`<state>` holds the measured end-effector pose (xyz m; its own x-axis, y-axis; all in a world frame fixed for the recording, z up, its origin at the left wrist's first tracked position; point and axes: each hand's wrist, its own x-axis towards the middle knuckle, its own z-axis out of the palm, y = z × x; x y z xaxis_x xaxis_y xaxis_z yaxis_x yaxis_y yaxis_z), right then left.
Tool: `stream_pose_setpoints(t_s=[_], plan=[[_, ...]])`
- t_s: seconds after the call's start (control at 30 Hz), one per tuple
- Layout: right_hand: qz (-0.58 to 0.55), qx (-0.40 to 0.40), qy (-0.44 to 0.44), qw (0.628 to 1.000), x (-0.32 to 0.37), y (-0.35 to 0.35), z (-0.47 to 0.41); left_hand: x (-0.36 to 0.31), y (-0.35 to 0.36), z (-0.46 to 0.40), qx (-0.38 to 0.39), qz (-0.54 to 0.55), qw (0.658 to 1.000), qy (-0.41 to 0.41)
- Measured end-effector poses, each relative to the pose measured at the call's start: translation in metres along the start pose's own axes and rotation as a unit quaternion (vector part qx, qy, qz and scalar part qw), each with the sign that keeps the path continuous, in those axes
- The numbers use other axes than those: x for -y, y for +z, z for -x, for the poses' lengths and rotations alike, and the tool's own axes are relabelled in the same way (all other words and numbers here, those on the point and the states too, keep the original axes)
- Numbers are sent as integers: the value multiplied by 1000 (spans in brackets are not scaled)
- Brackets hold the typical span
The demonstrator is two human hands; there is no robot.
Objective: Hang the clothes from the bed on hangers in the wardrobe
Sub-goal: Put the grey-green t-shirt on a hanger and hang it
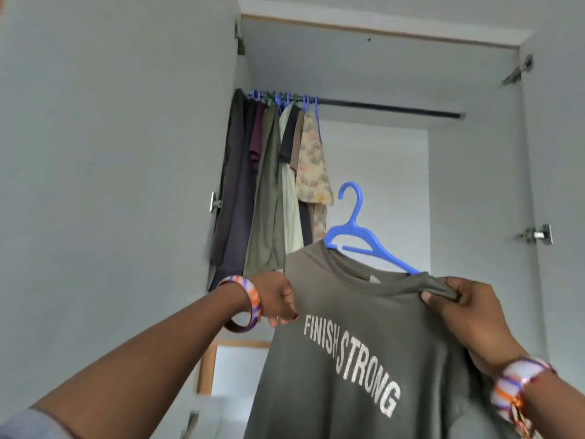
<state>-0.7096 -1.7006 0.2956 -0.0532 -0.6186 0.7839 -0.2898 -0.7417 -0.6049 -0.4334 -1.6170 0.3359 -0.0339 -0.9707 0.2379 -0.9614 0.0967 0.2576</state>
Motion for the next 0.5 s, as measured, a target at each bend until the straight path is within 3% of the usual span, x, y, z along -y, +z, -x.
stream_pose_setpoints(t_s=[0.3, 0.5], plan=[[-122, -224, -41, 966, -50, 46, -207, 40, -49, -187, -257, -177, 950, 13], [-130, -297, -106, 940, -47, 96, -365, 49, -119, -316, -419, -149, 893, 71]])
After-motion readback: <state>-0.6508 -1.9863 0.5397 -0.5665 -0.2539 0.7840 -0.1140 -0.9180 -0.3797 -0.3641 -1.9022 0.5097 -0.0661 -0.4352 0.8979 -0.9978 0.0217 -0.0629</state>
